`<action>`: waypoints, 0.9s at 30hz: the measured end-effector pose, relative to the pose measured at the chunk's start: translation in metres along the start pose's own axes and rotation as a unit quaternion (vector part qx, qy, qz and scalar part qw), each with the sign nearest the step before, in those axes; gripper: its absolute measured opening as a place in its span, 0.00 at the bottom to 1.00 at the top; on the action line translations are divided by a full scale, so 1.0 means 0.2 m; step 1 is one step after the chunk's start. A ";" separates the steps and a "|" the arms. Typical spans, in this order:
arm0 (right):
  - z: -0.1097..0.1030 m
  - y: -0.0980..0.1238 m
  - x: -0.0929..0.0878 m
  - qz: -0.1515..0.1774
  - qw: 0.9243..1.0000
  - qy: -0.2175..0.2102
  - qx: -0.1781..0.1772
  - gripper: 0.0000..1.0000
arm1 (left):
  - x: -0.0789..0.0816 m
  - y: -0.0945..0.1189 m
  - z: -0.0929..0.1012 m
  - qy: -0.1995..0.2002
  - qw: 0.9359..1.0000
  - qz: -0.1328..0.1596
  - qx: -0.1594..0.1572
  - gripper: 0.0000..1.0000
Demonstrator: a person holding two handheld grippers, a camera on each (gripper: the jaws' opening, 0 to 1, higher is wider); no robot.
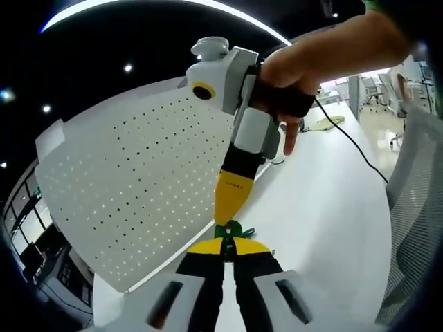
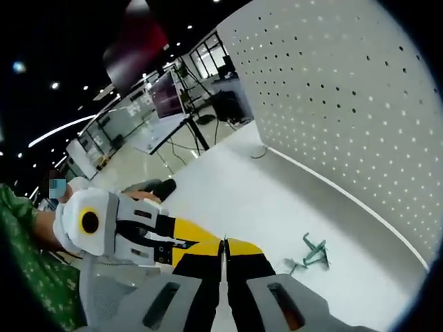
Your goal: Insert the hook assembly into the mounting plate slot until the hook locks in place.
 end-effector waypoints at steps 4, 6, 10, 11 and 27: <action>0.00 0.00 0.02 0.015 1.000 0.005 -0.004 0.02 | -0.01 0.00 -0.01 0.010 1.000 -0.001 0.002 0.04; 0.00 0.01 0.02 0.020 1.000 0.002 -0.003 0.02 | -0.01 0.00 -0.01 0.014 1.000 -0.002 0.003 0.04; 0.00 0.03 0.03 0.031 0.999 0.006 -0.010 0.05 | -0.01 0.00 -0.01 0.024 1.000 0.000 0.006 0.04; 0.00 0.03 0.03 0.035 0.999 0.010 -0.012 0.05 | -0.01 0.00 -0.02 0.027 1.000 0.000 0.007 0.04; 0.02 0.09 -0.01 0.104 0.991 0.063 -0.052 0.24 | -0.01 0.02 -0.05 0.075 0.997 0.009 0.017 0.04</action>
Point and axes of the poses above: the point that each gripper's makers call its tool centre point, and the gripper's own axes: y roughly backward along the fingers, z roughly to its right, x roughly out of its top, the point moved 7 cm from there along y, roughly backward along the fingers, and after that the axes turned 2 degrees about -y, right-handed, at the moved point
